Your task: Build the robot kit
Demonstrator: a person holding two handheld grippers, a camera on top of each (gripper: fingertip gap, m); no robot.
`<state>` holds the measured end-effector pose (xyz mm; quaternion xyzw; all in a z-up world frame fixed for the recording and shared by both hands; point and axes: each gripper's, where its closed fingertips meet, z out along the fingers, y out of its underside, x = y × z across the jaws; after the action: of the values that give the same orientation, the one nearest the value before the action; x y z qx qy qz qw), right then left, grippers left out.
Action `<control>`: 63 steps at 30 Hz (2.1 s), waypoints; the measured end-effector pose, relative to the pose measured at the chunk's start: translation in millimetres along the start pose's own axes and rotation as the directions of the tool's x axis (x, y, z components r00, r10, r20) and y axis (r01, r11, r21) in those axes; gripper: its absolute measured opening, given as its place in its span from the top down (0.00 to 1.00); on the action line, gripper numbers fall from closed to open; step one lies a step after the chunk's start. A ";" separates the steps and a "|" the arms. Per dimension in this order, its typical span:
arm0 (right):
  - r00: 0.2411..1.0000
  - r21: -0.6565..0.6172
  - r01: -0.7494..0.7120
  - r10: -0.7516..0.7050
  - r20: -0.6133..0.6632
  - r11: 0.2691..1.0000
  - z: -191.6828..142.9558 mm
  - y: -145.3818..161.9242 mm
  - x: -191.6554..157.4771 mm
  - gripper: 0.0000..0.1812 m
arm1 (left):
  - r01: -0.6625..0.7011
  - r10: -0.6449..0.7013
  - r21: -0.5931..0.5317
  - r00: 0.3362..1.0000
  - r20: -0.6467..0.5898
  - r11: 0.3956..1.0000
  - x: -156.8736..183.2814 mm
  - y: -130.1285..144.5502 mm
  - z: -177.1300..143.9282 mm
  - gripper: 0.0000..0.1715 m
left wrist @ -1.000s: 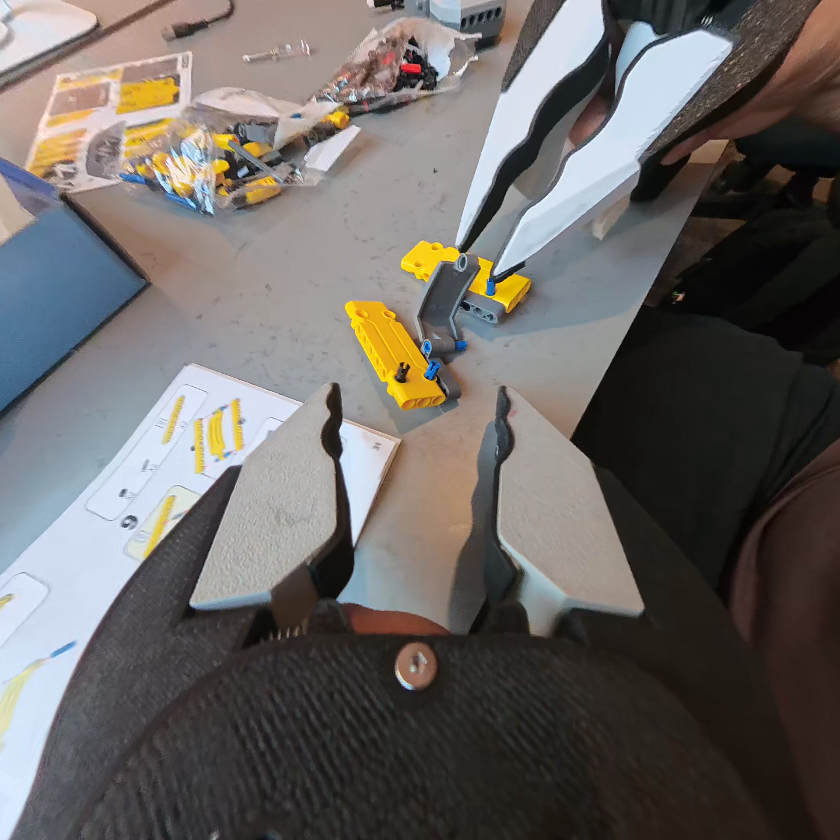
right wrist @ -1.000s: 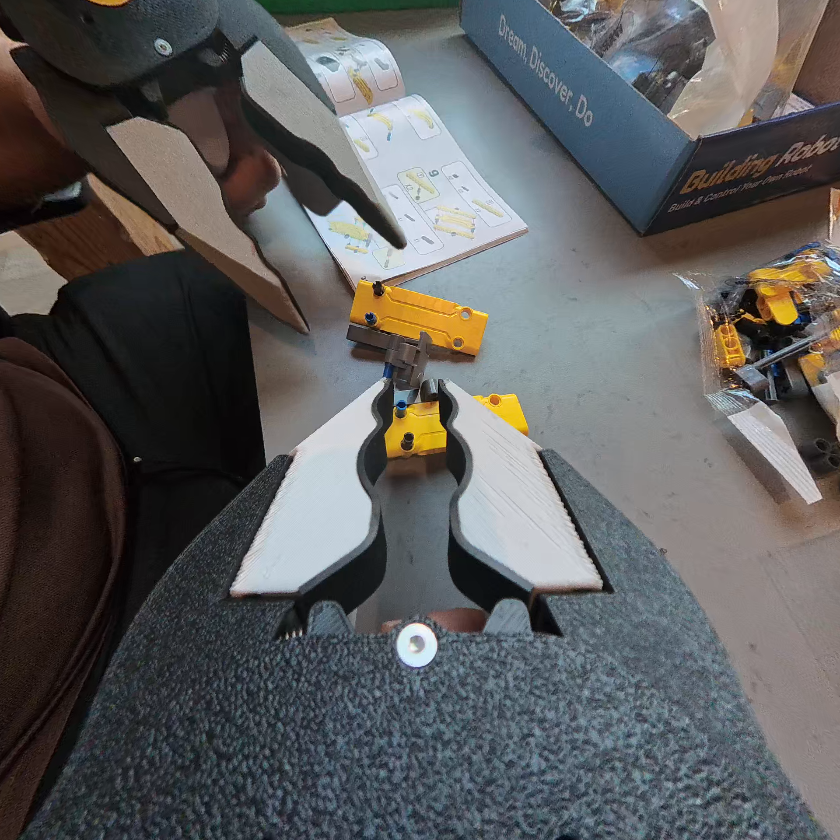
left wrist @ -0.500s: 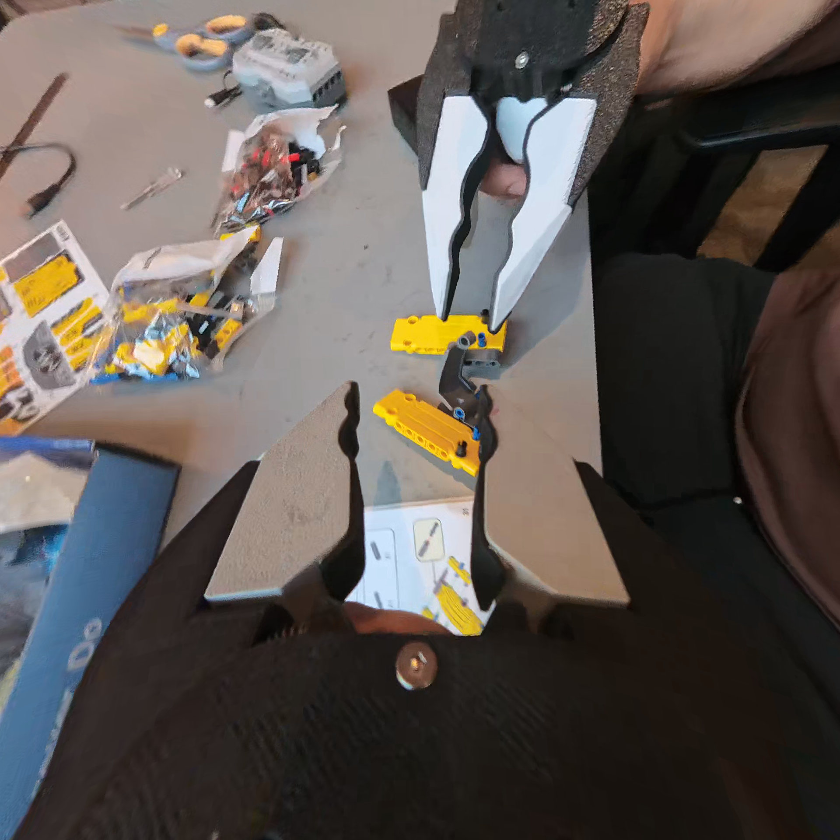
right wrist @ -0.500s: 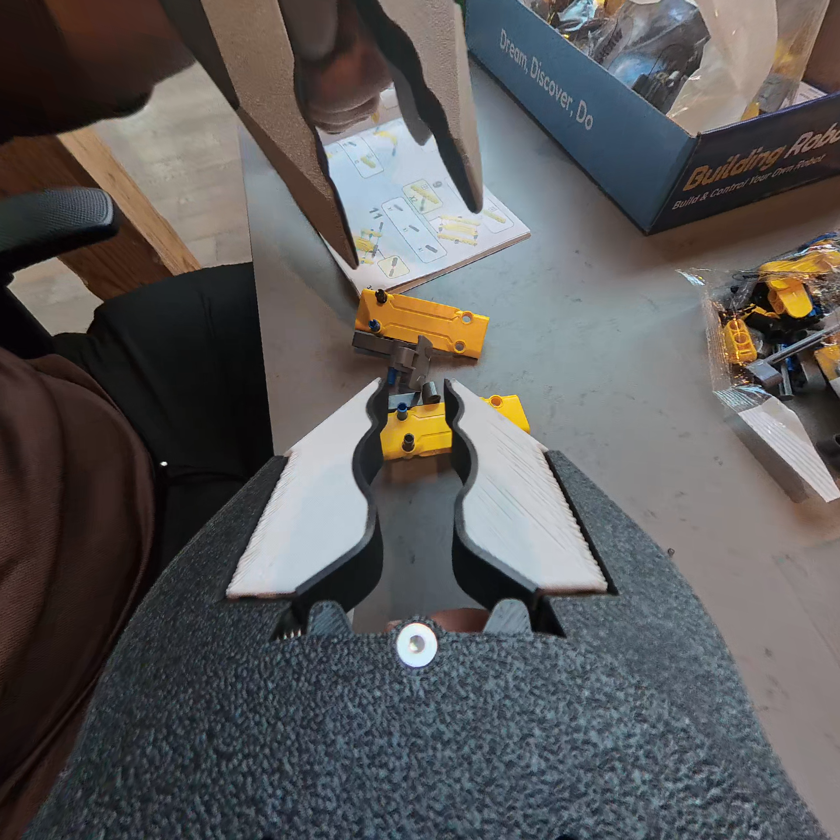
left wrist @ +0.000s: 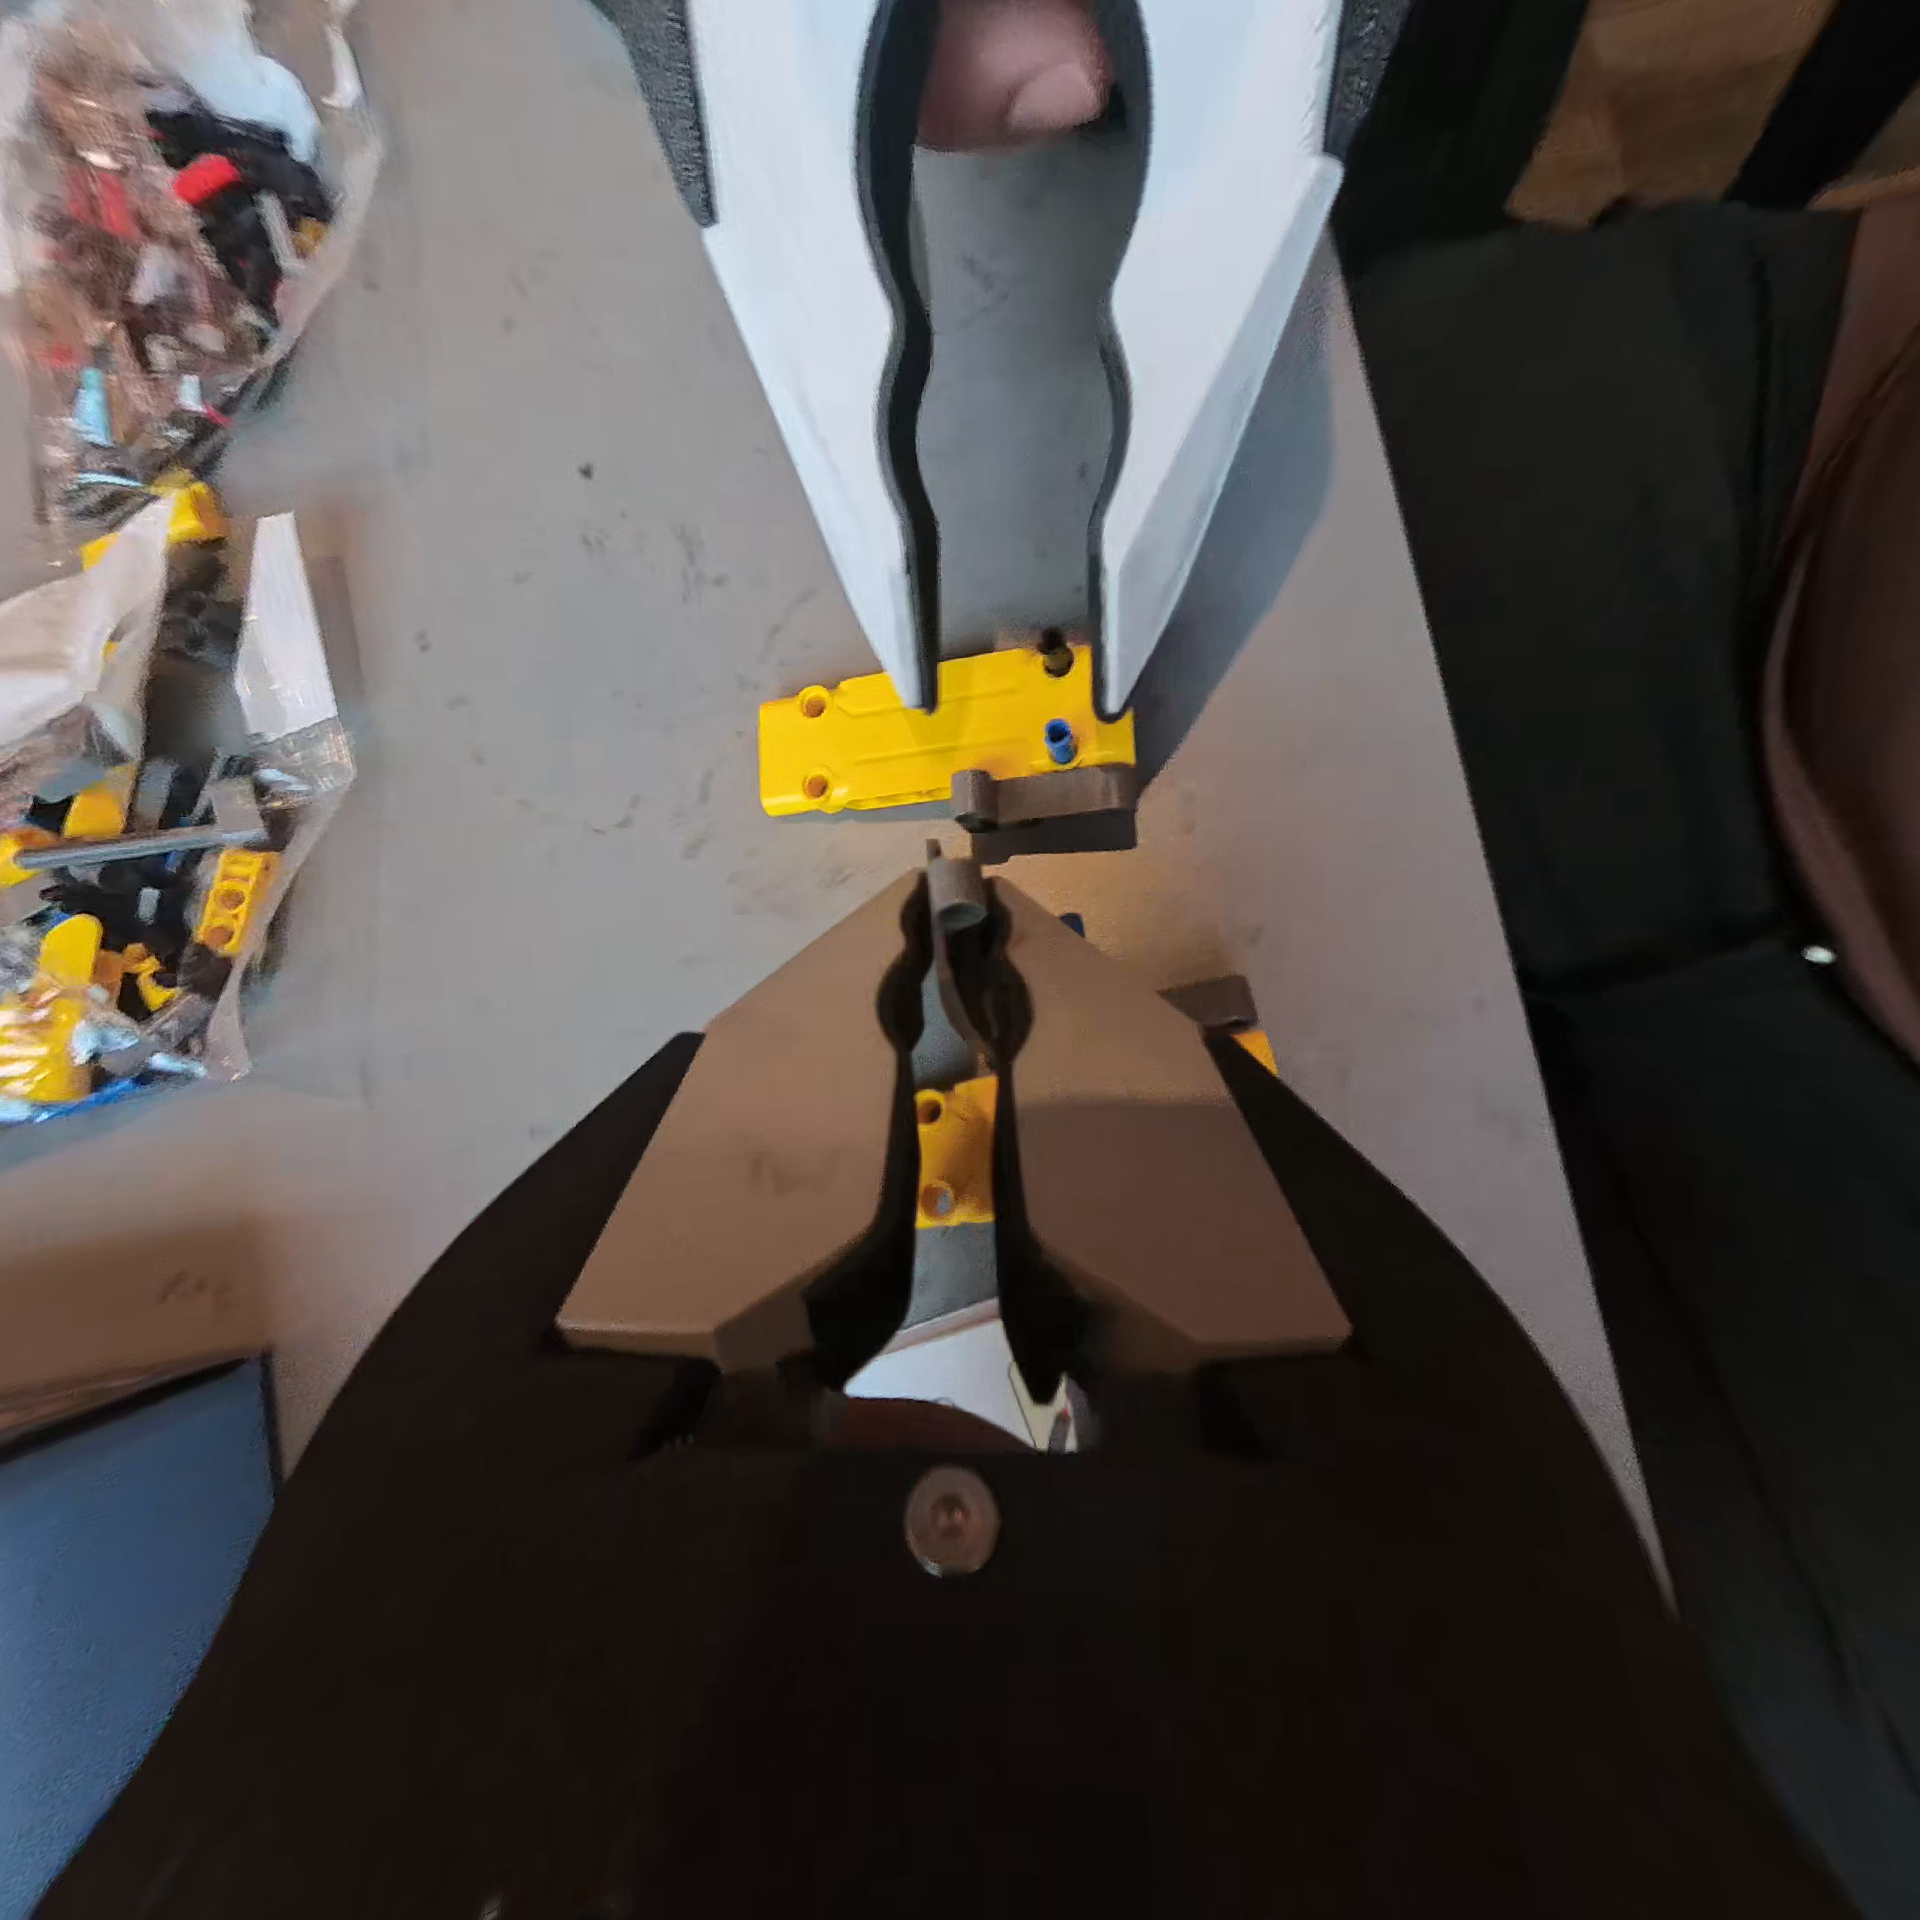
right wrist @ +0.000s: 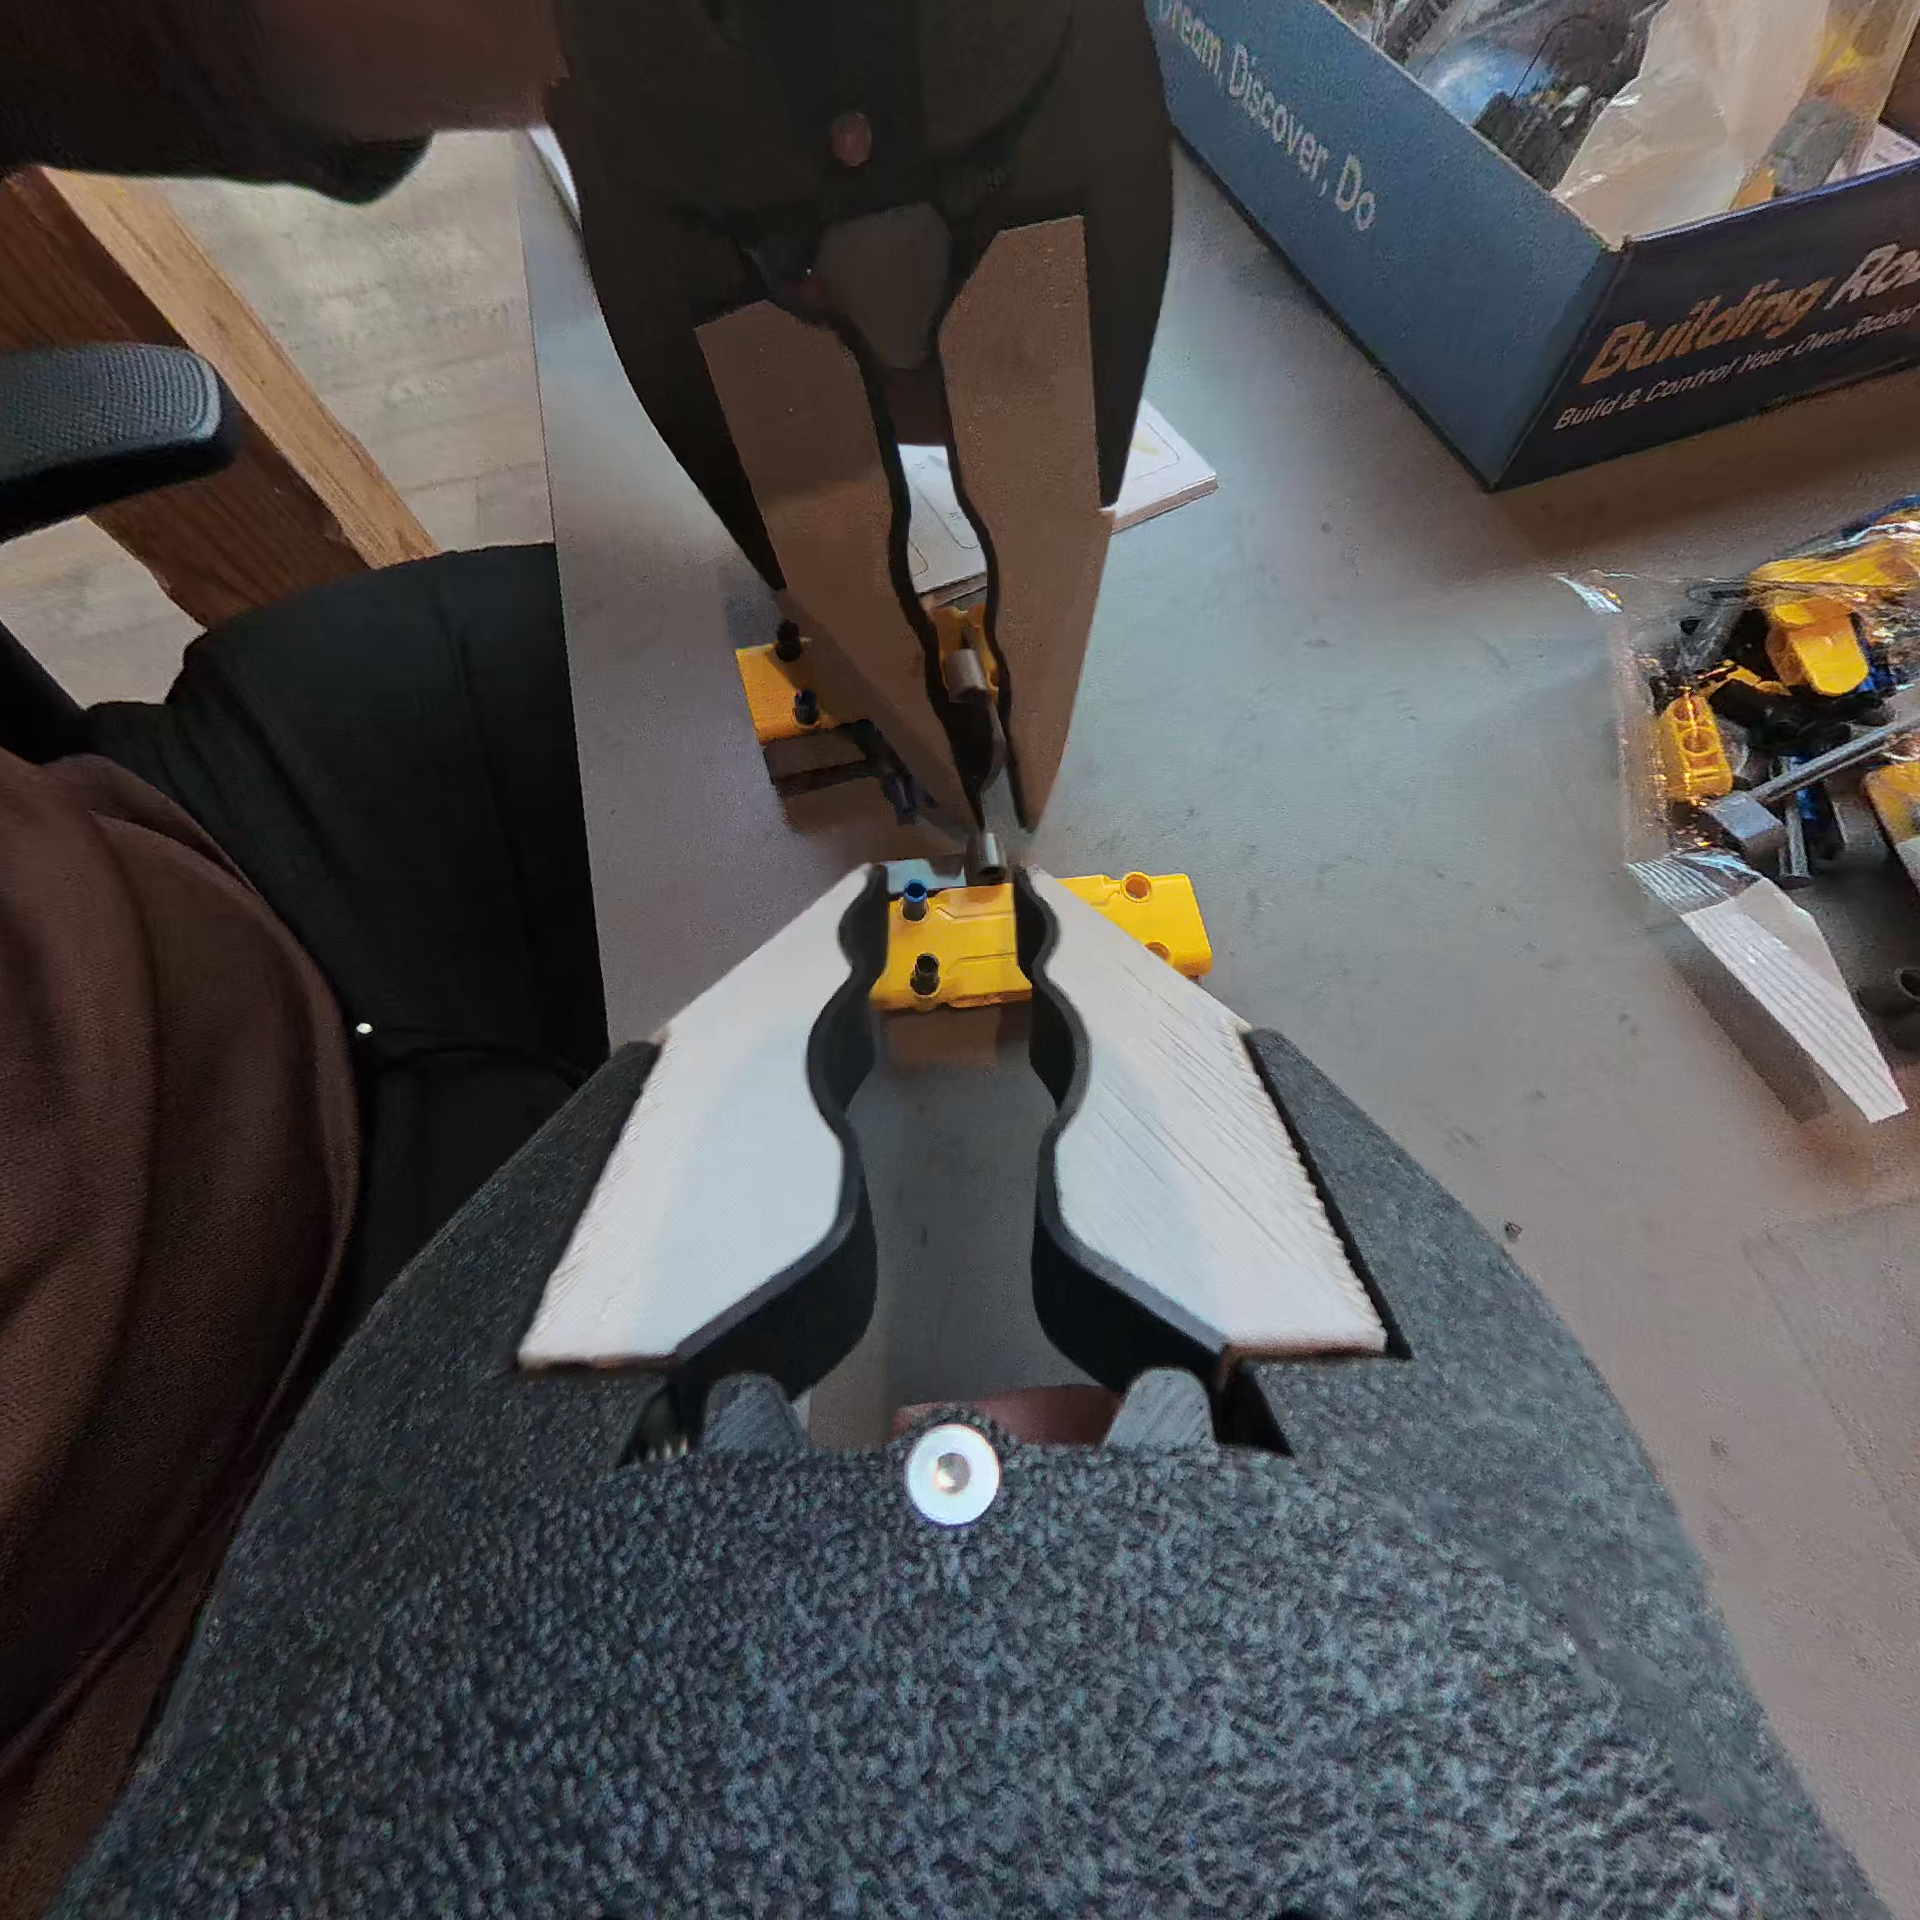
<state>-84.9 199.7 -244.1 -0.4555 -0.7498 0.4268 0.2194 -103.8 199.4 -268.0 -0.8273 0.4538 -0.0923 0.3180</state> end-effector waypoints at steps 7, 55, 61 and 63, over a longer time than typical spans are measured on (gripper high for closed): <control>1.000 0.015 -0.014 0.014 0.002 1.000 -0.2 -4.2 5.2 0.90 | 0.047 -0.070 0.125 0.981 0.179 0.991 -0.6 -2.7 -16.8 0.91; 0.976 0.044 0.189 -0.183 -0.121 0.981 9.4 -33.3 2.0 0.99 | 0.111 -0.181 0.285 0.956 0.231 0.952 3.3 -14.4 -26.6 0.95; 0.980 0.055 0.178 -0.172 -0.097 0.983 9.4 -35.2 -0.1 0.99 | 0.162 -0.219 0.278 0.958 0.187 0.947 5.5 -11.7 -24.0 0.93; 0.981 0.063 0.178 -0.172 -0.090 0.982 10.9 -36.1 -0.4 0.98 | 0.178 -0.227 0.274 0.961 0.156 0.945 7.0 -11.8 -21.4 0.95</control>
<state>-110.4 186.6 -219.6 -0.3974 -0.7614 0.4126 0.3035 -101.1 188.8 -245.0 -0.8263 0.3187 -0.1052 0.4523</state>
